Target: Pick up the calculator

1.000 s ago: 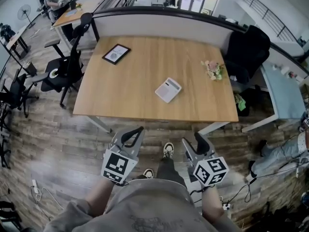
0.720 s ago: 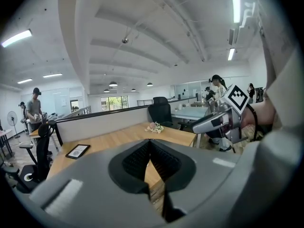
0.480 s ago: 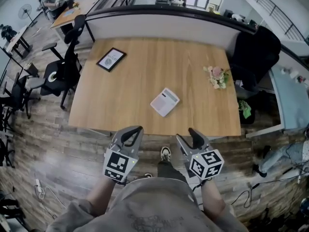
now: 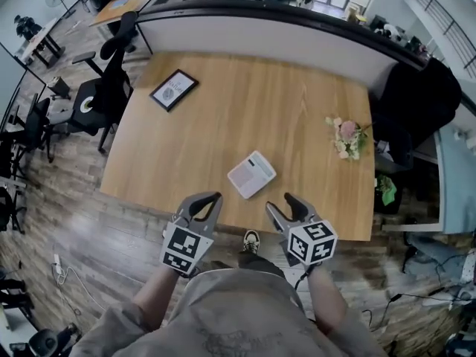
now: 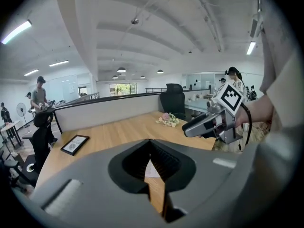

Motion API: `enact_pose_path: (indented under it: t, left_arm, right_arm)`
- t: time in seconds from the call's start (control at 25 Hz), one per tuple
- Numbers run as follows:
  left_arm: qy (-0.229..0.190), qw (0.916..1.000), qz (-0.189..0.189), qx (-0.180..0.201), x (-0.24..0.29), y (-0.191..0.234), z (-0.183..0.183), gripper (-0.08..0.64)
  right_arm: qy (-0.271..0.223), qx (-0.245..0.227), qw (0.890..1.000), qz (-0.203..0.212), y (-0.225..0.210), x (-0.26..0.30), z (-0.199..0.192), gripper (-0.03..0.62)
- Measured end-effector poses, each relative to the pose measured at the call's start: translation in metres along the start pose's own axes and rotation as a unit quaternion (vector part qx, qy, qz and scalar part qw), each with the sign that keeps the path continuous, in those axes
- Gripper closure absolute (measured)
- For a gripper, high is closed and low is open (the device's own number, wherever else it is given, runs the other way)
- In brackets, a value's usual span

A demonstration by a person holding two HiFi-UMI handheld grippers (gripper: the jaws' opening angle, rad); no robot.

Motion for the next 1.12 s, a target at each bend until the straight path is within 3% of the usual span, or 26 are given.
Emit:
enact_pose_path:
  t: [0.44, 0.64, 1.12]
  left_arm:
    - [0.053, 0.9974, 0.016, -0.046, 0.057, 0.019, -0.027, 0.558]
    - [0.057, 0.9947, 0.015, -0.084, 0.071, 0.036, -0.037, 0.558]
    - [0.092, 0.9884, -0.018, -0.120, 0.095, 0.057, -0.088, 0.558]
  right_arm:
    - [0.059, 0.021, 0.998, 0.024, -0.063, 0.069, 0.008, 0.354]
    - [0.074, 0.034, 0.997, 0.016, -0.084, 0.093, 0.006, 0.354]
    - [0.104, 0.082, 0.991, -0.017, -0.118, 0.153, -0.020, 0.354]
Point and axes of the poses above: the fingertips, and each gripper's own axes: x forward along the fingers, y to its left, z out of its top, the point moved 1 cm from there along -x, backward along the fingers, and after that the axes turned 6 degrees about x, right-handed, at the moved point
